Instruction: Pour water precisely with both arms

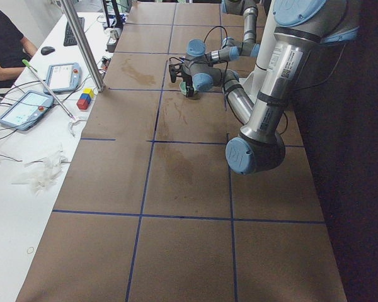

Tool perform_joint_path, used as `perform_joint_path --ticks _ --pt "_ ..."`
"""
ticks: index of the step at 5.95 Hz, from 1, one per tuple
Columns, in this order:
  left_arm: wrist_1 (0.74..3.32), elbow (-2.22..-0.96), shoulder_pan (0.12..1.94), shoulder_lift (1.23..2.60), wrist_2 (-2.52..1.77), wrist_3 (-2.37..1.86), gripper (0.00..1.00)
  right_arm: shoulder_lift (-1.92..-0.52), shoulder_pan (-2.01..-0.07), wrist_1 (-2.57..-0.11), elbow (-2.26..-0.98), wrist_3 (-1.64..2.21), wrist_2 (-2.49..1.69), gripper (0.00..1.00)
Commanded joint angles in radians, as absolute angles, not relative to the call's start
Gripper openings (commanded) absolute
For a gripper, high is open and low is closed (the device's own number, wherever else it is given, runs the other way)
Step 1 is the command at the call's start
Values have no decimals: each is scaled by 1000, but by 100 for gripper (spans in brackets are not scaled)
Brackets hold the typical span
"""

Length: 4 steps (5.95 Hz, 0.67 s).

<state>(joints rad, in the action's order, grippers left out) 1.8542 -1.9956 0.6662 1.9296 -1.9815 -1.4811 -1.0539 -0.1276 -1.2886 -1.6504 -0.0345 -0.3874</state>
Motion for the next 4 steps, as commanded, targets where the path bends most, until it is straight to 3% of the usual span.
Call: perform_joint_path --ticks 1,4 --pt "1855 -2000 666 1931 -1979 -1482 100 -1046 -121 -1278 -1663 96 -391 8" --pt "1856 -2002 666 1936 -1979 -1483 100 -1043 -104 -1278 -1686 500 -396 3"
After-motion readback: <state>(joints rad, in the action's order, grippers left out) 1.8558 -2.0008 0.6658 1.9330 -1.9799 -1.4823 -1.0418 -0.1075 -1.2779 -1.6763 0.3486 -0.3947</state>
